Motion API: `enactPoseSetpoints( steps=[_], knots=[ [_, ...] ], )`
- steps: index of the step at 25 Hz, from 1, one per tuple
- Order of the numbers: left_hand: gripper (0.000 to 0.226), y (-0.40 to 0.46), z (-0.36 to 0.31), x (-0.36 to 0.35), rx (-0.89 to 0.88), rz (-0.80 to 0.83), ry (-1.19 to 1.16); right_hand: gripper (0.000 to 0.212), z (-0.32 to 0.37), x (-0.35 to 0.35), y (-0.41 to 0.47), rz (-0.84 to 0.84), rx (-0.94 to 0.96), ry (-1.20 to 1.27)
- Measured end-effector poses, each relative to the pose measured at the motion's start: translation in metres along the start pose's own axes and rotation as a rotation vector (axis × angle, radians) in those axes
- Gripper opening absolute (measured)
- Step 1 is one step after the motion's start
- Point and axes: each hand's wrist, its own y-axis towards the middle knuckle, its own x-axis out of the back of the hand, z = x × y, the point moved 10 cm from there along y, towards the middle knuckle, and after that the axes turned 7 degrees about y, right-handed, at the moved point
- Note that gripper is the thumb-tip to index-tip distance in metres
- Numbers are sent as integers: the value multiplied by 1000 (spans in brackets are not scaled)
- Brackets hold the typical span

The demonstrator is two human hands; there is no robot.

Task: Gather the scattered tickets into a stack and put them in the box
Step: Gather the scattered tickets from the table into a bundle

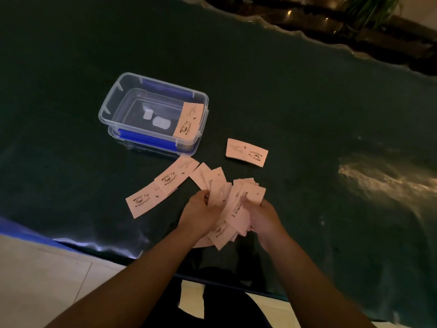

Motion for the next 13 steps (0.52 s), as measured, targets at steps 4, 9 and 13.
enactPoseSetpoints(
  steps=[4,9,13],
  knots=[
    [26,-5,-9,-1,-4,-14,28,21,-1,-6,-5,56,22,149],
    [34,-10,-21,-8,-16,-18,37,14,5,-5,-4,75,69,220],
    [33,-11,-22,-15,54,-4,-36,16,4,-2,-4,55,83,155]
  ],
)
